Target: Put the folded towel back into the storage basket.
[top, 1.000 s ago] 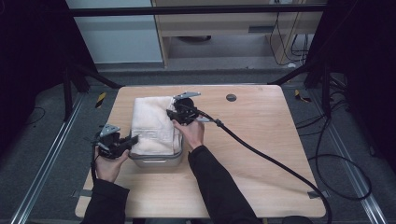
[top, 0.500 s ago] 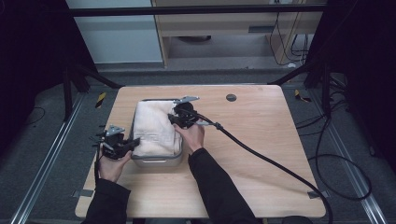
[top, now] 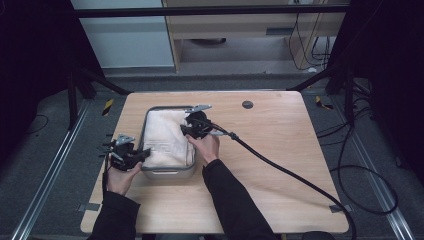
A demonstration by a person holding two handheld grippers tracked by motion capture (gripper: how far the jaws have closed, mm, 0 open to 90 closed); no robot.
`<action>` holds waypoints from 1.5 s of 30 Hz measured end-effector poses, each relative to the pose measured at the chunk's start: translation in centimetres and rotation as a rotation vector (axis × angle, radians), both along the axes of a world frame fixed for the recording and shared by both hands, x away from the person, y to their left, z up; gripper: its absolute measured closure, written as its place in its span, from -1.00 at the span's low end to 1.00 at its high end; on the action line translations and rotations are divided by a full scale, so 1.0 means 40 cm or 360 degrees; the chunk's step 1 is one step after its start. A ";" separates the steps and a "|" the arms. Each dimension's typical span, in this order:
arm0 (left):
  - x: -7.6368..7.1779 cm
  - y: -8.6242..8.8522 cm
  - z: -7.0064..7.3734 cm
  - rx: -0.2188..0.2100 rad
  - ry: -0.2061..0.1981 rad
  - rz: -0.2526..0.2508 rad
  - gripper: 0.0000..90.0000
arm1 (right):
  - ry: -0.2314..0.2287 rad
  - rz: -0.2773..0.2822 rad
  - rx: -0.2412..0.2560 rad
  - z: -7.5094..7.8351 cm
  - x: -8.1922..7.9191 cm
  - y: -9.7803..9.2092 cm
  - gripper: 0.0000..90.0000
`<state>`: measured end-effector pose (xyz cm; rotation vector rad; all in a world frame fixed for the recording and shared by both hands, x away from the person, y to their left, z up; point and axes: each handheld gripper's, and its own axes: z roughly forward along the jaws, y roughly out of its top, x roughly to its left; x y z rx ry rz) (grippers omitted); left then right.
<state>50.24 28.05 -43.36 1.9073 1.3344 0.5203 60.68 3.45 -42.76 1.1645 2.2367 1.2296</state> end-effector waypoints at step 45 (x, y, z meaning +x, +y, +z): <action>-0.092 -0.024 0.088 -0.0071 -0.0394 -0.0053 -0.34 | -0.0232 -0.0059 0.0137 0.108 -0.167 -0.350 -0.61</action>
